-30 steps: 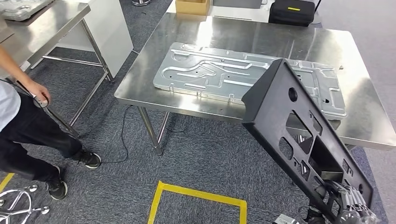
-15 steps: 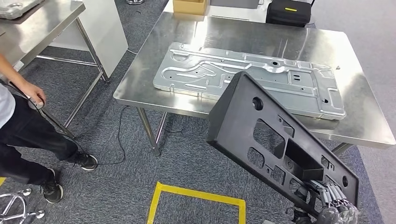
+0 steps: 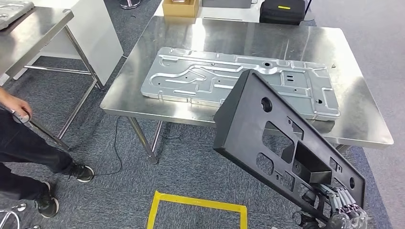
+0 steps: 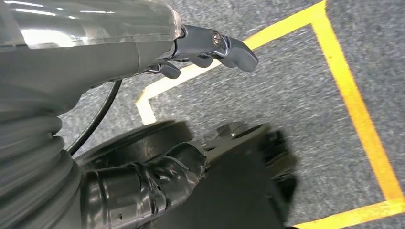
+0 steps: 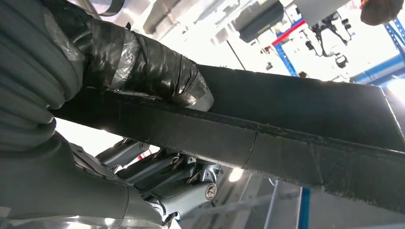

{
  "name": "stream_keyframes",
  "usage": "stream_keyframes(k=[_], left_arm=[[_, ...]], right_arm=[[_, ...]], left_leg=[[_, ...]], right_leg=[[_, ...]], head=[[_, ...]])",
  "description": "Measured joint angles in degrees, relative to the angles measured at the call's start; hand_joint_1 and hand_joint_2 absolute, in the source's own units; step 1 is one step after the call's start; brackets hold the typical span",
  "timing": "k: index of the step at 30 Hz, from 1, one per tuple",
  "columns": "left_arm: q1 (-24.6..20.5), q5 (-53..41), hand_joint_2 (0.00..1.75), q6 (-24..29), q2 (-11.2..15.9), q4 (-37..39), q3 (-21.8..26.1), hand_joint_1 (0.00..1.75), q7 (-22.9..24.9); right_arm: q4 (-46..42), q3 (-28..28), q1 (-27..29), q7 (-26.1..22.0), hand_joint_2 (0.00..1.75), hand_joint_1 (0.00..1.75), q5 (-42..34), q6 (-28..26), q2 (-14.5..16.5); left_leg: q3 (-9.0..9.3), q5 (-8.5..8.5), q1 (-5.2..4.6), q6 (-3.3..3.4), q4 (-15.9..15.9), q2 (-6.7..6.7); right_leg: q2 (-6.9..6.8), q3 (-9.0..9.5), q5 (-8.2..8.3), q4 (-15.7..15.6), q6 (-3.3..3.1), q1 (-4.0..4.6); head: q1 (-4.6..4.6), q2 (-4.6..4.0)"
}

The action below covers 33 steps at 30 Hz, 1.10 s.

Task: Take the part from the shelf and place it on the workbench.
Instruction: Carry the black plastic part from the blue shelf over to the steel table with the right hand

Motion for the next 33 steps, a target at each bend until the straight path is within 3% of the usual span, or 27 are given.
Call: stream_keyframes(k=[2, 5, 7, 10, 11, 12, 13, 15, 17, 20, 22, 24, 26, 27, 28, 30, 31, 33], left_arm=[[-0.1, -0.2, 1.75, 0.0, 0.1, 0.0, 0.0, 0.0, 0.0], [-0.1, -0.5, 1.75, 0.0, 0.1, 0.0, 0.0, 0.0, 0.0], [-0.1, -0.6, 1.75, -0.1, 0.2, 0.0, 0.0, 0.0, 0.0], [-0.3, -0.8, 1.75, -0.1, 0.2, 0.0, -0.1, 0.0, 0.0], [-0.3, -0.9, 1.75, -0.2, 0.2, 0.0, -0.1, 0.0, 0.0], [-0.3, -0.9, 1.75, -0.2, 0.2, 0.0, -0.1, 0.0, 0.0], [-0.2, -1.0, 1.75, -0.2, 0.2, 0.0, -0.2, 0.0, 0.0], [-0.2, -1.1, 1.75, -0.2, 0.2, 0.0, -0.3, 0.0, 0.0], [-0.4, -1.2, 1.75, -0.3, 0.2, 0.0, -0.4, 0.0, -0.1], [-0.6, -1.5, 1.75, -0.4, 0.2, 0.0, -0.6, 0.0, -0.1], [-0.6, -1.6, 1.75, -0.5, 0.2, 0.0, -0.8, 0.0, -0.1], [-0.6, -1.6, 1.75, -0.6, 0.3, 0.0, -1.0, 0.0, -0.2], [-0.5, -1.6, 1.75, -0.7, 0.3, 0.0, -1.0, 0.0, -0.2], [-0.4, -1.6, 1.75, -0.7, 0.3, 0.0, -1.1, 0.0, -0.2], [-0.4, -1.6, 1.75, -0.7, 0.3, 0.0, -1.1, 0.0, -0.2], [-0.3, -1.6, 1.75, -0.7, 0.3, 0.0, -1.1, 0.0, -0.2], [-0.3, -1.6, 1.75, -0.7, 0.4, 0.0, -1.1, 0.0, -0.2], [-0.5, -1.6, 1.75, -0.7, 0.4, 0.0, -1.1, 0.0, -0.2]], right_arm=[[-0.1, -0.1, -0.2, -0.7, 1.75, 1.75, -0.2, 0.0, 0.2], [-0.6, -0.1, -0.5, -1.8, 1.75, 1.75, -0.6, 0.0, 0.3], [-1.1, -0.2, -1.0, -2.4, 1.75, 1.75, -0.7, 0.0, 0.4], [-1.5, -0.2, -1.8, -2.8, 1.75, 1.75, -0.8, 0.0, 0.4], [-1.5, -0.2, -2.0, -2.9, 1.75, 1.75, -0.8, 0.0, 0.4], [-1.5, -0.2, -2.2, -2.9, 1.75, 1.75, -0.8, 0.0, 0.4], [-1.5, -0.2, -2.5, -3.0, 1.75, 1.75, -0.8, 0.0, 0.4], [-1.8, -0.2, -3.4, -3.0, 1.75, 1.75, -0.7, 0.0, 0.3], [-2.1, -0.1, -4.3, -3.1, 1.75, 1.75, -0.7, 0.0, 0.2], [-2.4, 0.0, -5.2, -2.9, 1.75, 1.75, -0.7, 0.0, 0.0], [-2.5, 0.1, -5.9, -2.8, 1.75, 1.75, -0.7, 0.0, -0.1], [-2.7, 0.3, -6.5, -2.8, 1.75, 1.75, -0.7, 0.0, -0.1], [-2.8, 0.3, -6.8, -2.8, 1.75, 1.75, -0.7, 0.0, -0.2], [-2.8, 0.3, -6.9, -2.8, 1.75, 1.75, -0.7, 0.0, -0.2], [-2.8, 0.3, -6.9, -2.8, 1.75, 1.75, -0.7, 0.0, -0.2], [-2.8, 0.4, -7.1, -2.8, 1.75, 1.75, -0.7, 0.0, -0.2], [-2.8, 0.4, -7.1, -2.8, 1.75, 1.75, -0.7, 0.0, -0.2], [-2.8, 0.4, -7.3, -2.8, 1.75, 1.75, -0.7, 0.0, -0.3]], left_leg=[[2.2, 1.71, -0.26, 0.52, -5.2, -0.22], [2.82, 1.46, -0.32, 1.01, -6.6, -0.18], [3.55, 1.57, 0.0, 1.54, -7.4, -0.04], [4.36, 1.22, 0.12, 2.04, -7.8, 0.19], [4.59, 0.99, 0.13, 2.06, -7.8, 0.22], [4.91, 0.71, 0.17, 1.98, -7.8, 0.24], [5.3, 0.36, 0.23, 1.83, -7.7, 0.23], [6.15, -0.48, 0.38, 1.29, -7.5, 0.21], [6.5, -1.21, 0.31, 0.46, -7.3, 0.2], [6.74, -1.67, 0.24, -0.56, -7.6, 0.32], [6.32, -2.86, 0.37, -0.99, -5.8, 0.3], [3.18, -5.89, 0.42, -1.14, 0.7, 0.23], [-1.52, -8.34, 0.4, -1.12, 8.6, 0.22], [-2.97, -7.95, 0.38, -1.02, 10.2, 0.22], [-3.36, -6.35, 0.35, -0.83, 9.6, 0.2], [-1.44, -1.08, 0.16, -0.11, 2.8, 0.11], [-0.12, 0.72, -0.01, 0.25, -0.8, 0.06], [1.42, 1.77, -0.37, 0.7, -4.9, 0.01]], right_leg=[[0.15, 0.23, -0.5, 0.2, 0.46, 0.12], [0.18, 0.27, -0.82, 0.0, 1.3, -0.09], [0.02, -0.38, -2.05, 2.0, 1.87, -0.17], [-0.16, -5.81, -5.88, 11.8, 2.66, -0.62], [-0.18, -7.61, -6.17, 14.4, 2.93, -0.87], [-0.23, -8.53, -5.35, 15.1, 3.18, -1.14], [-0.33, -8.43, -3.49, 13.7, 3.39, -1.4], [-0.66, -5.98, 0.99, 7.2, 3.62, -1.75], [-0.83, -3.83, 2.56, 2.2, 3.21, -1.55], [-0.66, -3.37, 1.96, 1.2, 2.02, -1.28], [-0.56, -2.98, 1.73, 0.9, 1.23, -1.36], [-0.65, -2.48, 1.36, 0.7, 0.48, -1.21], [-0.7, -2.03, 0.9, 0.7, -0.03, -0.85], [-0.63, -1.71, 0.65, 0.7, -0.16, -0.67], [-0.51, -1.3, 0.36, 0.8, -0.21, -0.52], [-0.31, -0.37, -0.35, 0.8, -0.16, -0.32], [-0.24, -0.06, -0.74, 0.8, 0.0, -0.2], [-0.19, 0.0, -1.25, 0.9, 0.52, -0.14]], head=[[0.03, 0.0], [0.02, 0.0], [0.13, 0.0], [0.25, 0.0], [0.26, 0.0], [0.24, 0.0], [0.25, 0.0], [0.26, 0.0], [0.26, 0.0], [0.16, 0.0], [0.14, 0.0], [0.14, 0.0], [0.13, 0.0], [0.13, 0.0], [0.13, 0.0], [0.14, 0.0], [0.16, 0.0], [0.15, 0.0]])
